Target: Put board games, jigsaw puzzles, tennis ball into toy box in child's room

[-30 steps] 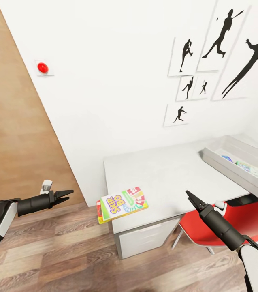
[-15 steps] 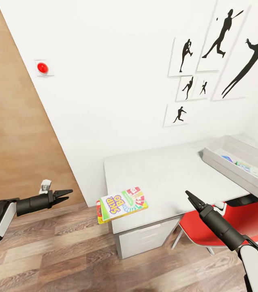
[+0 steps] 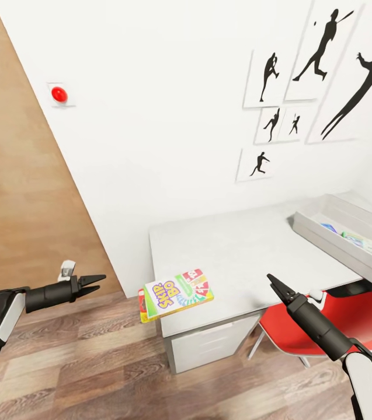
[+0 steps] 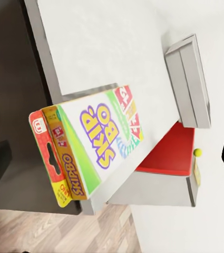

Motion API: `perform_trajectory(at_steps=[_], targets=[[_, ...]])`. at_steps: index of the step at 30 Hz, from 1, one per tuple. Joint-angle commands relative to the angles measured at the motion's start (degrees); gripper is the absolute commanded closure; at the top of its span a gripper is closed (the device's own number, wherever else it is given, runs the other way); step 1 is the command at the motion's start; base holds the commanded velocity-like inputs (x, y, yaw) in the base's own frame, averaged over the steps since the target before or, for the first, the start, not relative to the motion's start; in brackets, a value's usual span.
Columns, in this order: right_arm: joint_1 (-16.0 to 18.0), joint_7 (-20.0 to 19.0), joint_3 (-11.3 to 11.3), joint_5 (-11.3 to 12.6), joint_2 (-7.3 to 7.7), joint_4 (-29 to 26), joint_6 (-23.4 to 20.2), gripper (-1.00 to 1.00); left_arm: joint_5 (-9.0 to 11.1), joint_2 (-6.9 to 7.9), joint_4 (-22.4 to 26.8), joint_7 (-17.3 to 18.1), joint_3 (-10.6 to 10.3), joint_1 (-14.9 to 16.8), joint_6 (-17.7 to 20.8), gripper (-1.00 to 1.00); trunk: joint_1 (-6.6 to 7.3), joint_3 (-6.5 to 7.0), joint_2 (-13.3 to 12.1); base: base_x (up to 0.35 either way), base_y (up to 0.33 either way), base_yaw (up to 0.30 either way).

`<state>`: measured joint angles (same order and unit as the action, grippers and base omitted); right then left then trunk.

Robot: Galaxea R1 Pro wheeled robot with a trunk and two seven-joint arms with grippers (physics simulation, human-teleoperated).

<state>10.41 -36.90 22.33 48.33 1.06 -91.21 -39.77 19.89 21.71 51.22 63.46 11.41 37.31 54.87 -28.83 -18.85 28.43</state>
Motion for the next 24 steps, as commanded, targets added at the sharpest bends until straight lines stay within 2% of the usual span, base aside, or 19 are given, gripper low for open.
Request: perform_trajectory(at_steps=[1, 6, 9, 12, 20, 24], targets=[[0.05, -0.09, 0.07, 0.36, -0.02, -0.01, -0.43, -1.0, 0.06, 0.0, -0.16, 0.12, 0.03, 0.04, 0.3, -1.0, -0.25, -0.27, 0.51, 0.0, 0.0, 0.0], [0.05, -1.93, -0.91, 0.84, -0.43, -0.02, -0.6, -1.0, 0.06, -0.06, -0.65, 0.04, 0.02, 0.04, 0.25, -1.0, -1.34, -1.17, 2.51, 0.0, 0.0, 0.0], [0.05, -6.52, -2.6, 0.85, -0.5, -0.02, -0.54, -1.0, 0.06, -0.16, -0.73, 0.01, 0.02, 0.04, 0.26, -1.0, -2.0, -1.71, 3.71, 0.0, 0.0, 0.0], [0.05, -10.59, -3.28, 0.82, -0.5, -0.02, -0.5, -1.0, 0.06, -0.23, -0.76, 0.0, -0.02, 0.04, 0.3, -1.0, -2.66, -2.25, 4.92, 0.0, 0.0, 0.0], [0.05, -12.57, -3.5, 0.82, -0.47, 0.04, -0.54, -1.0, 0.06, -0.46, -0.84, -0.02, -0.06, 0.04, 0.37, -1.0, -4.42, -3.68, 8.13, 0.0, 0.0, 0.0], [0.05, -12.77, -3.61, 0.87, -0.49, 0.06, -0.67, -1.0, 0.01, -1.13, -0.86, -0.07, -0.18, 0.04, 0.4, -1.0, -5.3, -4.4, 9.73, 0.0, 0.0, 0.0]])
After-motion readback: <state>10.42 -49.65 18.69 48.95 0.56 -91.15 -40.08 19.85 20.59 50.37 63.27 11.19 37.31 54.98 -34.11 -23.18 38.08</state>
